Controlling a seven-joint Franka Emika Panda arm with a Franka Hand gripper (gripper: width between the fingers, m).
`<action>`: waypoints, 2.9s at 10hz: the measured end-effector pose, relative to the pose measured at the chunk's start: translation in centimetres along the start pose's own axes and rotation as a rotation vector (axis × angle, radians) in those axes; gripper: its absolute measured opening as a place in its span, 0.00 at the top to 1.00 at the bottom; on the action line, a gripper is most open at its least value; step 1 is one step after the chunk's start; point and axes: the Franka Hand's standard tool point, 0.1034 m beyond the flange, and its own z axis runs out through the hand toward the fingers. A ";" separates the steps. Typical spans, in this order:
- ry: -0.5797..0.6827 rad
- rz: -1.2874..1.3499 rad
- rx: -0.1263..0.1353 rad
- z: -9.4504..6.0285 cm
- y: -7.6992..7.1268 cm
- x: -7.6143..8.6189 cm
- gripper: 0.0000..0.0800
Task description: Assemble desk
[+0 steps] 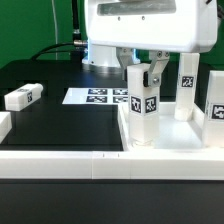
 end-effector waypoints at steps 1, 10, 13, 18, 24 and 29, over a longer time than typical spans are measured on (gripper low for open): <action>-0.005 0.118 -0.007 0.0 -0.1 -0.1 0.64; -0.007 0.151 -0.013 0.1 -0.1 -0.2 0.22; -0.011 -0.188 -0.010 0.2 -0.3 -0.6 0.19; -0.009 -0.536 -0.006 0.2 -0.2 -0.4 0.19; 0.003 -1.094 -0.043 0.4 -0.4 -1.1 0.19; 0.005 -1.220 -0.051 0.3 -0.4 -1.0 0.64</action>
Offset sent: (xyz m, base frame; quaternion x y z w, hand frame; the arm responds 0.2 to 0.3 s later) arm 0.0007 0.0019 -0.0036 -0.0180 -0.0169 0.1936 0.9808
